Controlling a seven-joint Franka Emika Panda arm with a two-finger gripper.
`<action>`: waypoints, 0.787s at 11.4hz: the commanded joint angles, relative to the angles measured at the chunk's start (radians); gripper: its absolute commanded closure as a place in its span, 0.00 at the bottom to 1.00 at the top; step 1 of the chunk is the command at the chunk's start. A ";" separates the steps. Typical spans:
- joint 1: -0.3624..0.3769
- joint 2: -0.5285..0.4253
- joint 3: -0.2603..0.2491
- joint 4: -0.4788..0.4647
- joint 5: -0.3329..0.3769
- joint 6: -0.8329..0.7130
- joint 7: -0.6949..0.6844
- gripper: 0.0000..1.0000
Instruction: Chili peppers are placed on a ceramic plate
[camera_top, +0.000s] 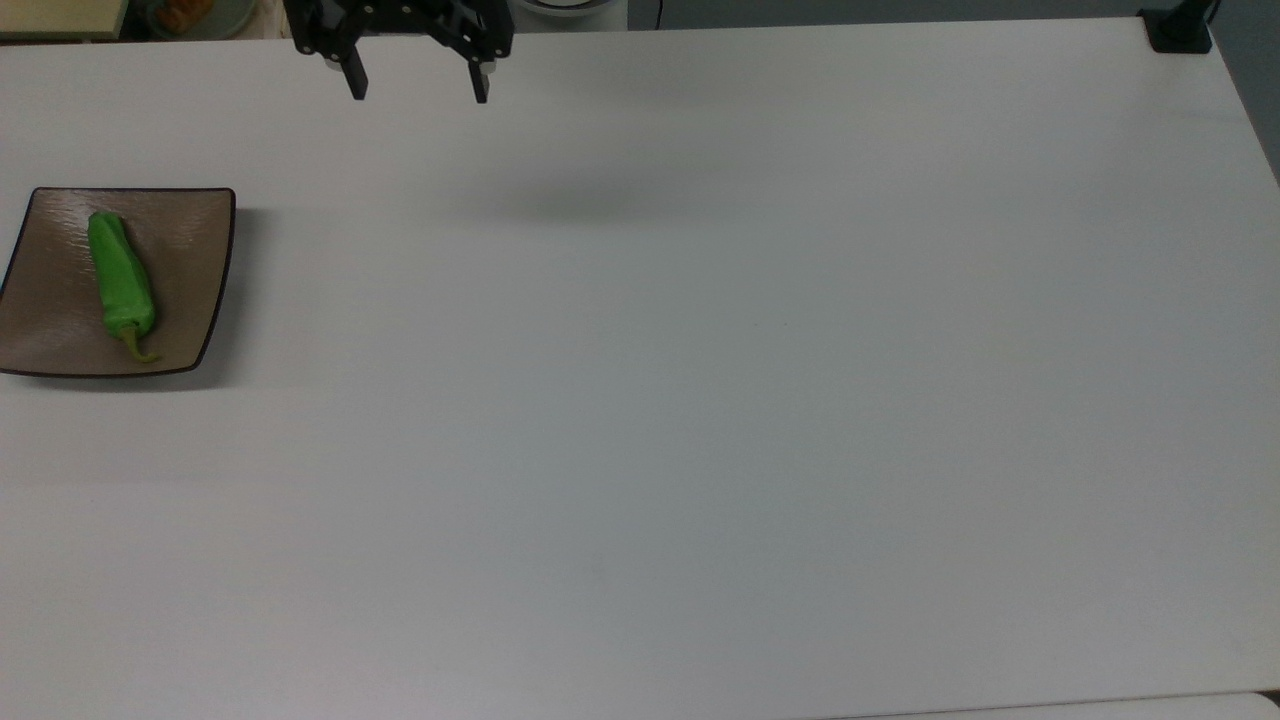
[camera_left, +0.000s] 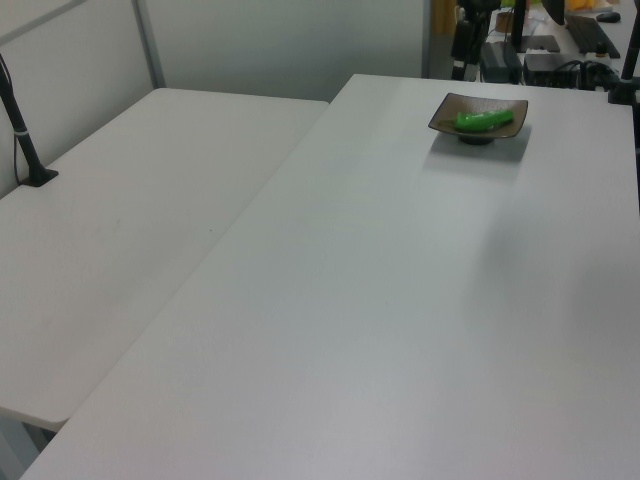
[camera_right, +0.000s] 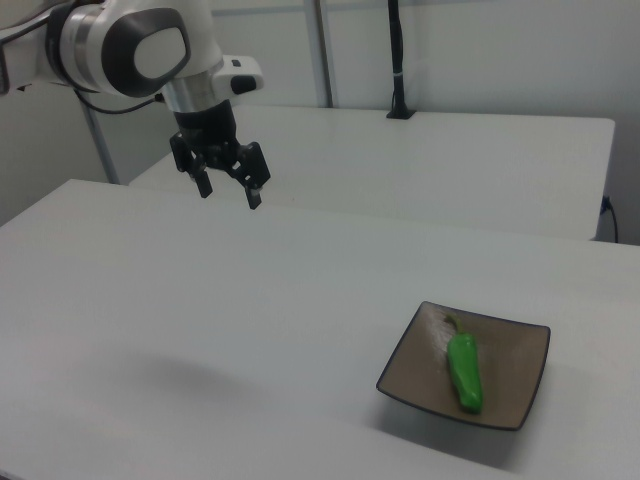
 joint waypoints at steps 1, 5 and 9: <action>0.066 -0.044 -0.019 -0.059 -0.031 0.000 0.012 0.00; 0.084 -0.070 -0.031 -0.093 -0.031 0.004 -0.002 0.00; 0.081 -0.072 -0.037 -0.093 -0.031 0.003 0.000 0.00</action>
